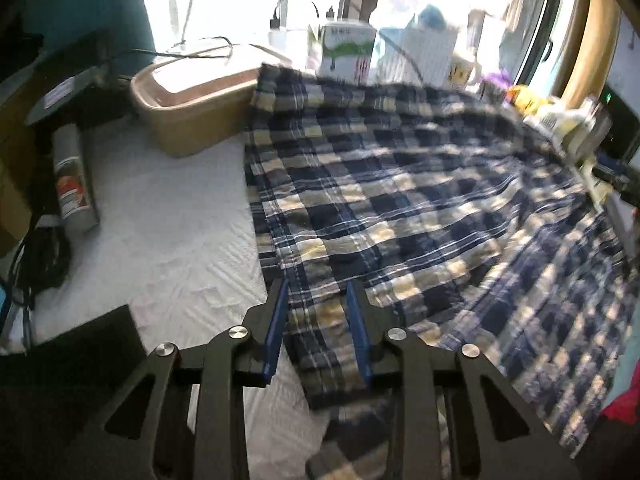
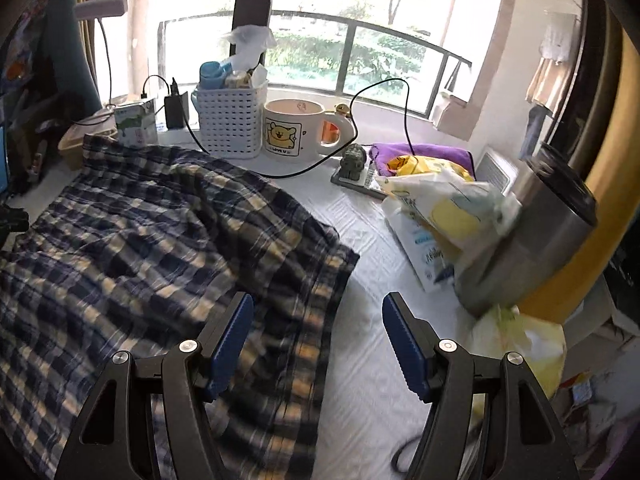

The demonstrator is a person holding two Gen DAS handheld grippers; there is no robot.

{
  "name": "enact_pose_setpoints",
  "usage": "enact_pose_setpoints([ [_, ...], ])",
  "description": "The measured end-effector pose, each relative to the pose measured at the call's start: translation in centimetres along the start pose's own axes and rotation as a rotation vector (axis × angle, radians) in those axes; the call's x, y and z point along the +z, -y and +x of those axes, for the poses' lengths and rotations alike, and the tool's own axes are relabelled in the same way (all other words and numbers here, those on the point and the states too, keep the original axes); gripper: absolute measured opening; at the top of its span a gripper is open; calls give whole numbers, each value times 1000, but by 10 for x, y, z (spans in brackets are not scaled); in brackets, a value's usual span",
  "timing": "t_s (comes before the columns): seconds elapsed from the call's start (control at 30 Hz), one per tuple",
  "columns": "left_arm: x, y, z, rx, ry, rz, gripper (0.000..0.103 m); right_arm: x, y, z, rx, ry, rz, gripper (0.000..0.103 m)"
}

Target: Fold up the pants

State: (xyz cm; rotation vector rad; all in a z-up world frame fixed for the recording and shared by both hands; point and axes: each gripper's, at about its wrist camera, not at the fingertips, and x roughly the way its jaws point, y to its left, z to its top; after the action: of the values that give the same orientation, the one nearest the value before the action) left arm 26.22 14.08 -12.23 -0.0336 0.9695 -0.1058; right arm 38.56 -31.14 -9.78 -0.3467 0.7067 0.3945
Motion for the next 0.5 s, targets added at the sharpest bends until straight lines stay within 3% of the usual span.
enact_pose_setpoints([
  [0.13, 6, -3, 11, 63, -21, 3, 29, 4, 1, 17, 13, -20, -2, 69],
  [0.17, 6, -2, 11, 66, -21, 5, 24, 5, 1, 22, 18, -26, -2, 69],
  [0.23, 5, 1, 11, 70, -13, 13, 2, 5, 0, 28, 25, -34, -3, 69],
  [0.5, -3, -4, -7, 99, 43, -36, 1, 4, 5, 45, 43, -50, 8, 69],
])
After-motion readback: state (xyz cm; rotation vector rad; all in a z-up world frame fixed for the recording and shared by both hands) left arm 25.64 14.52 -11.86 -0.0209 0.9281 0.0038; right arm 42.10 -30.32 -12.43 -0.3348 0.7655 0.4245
